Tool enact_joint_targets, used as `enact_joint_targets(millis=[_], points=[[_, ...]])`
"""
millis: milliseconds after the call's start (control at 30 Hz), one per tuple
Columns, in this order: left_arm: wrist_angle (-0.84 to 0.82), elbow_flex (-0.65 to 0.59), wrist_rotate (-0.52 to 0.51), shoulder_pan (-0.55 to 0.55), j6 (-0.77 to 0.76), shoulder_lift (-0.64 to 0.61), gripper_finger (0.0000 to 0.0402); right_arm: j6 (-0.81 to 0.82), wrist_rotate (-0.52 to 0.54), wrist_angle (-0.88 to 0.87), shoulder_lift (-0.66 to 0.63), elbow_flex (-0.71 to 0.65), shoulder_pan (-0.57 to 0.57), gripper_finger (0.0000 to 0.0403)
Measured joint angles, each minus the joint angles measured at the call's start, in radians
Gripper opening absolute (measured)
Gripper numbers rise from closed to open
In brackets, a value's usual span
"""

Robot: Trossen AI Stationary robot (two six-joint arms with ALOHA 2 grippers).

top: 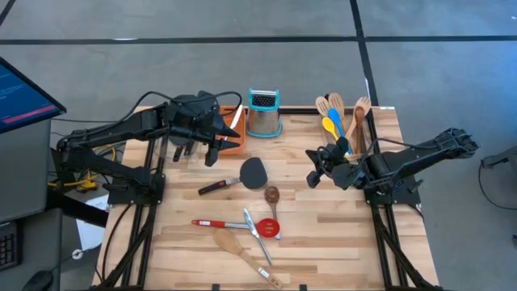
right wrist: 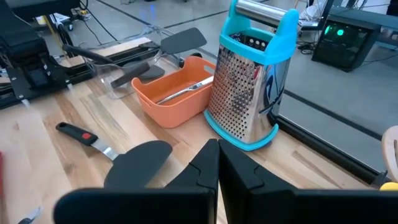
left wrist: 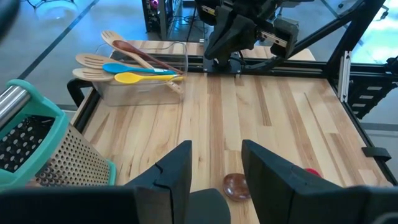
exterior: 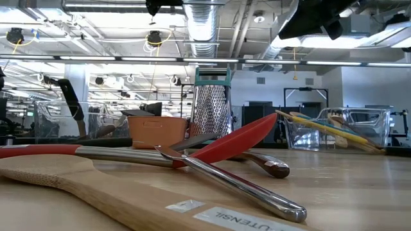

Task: Pick & Place Kitchen Items
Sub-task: Put the plastic spatula into the left transparent bin

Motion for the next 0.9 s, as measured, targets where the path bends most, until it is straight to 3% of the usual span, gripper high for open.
enact_joint_targets(millis=[900], points=[[0.051,-0.001,0.000,-0.012,-0.003,0.006,0.0127,-0.072,0.004,-0.065,0.000,0.000,-0.053,0.0001]])
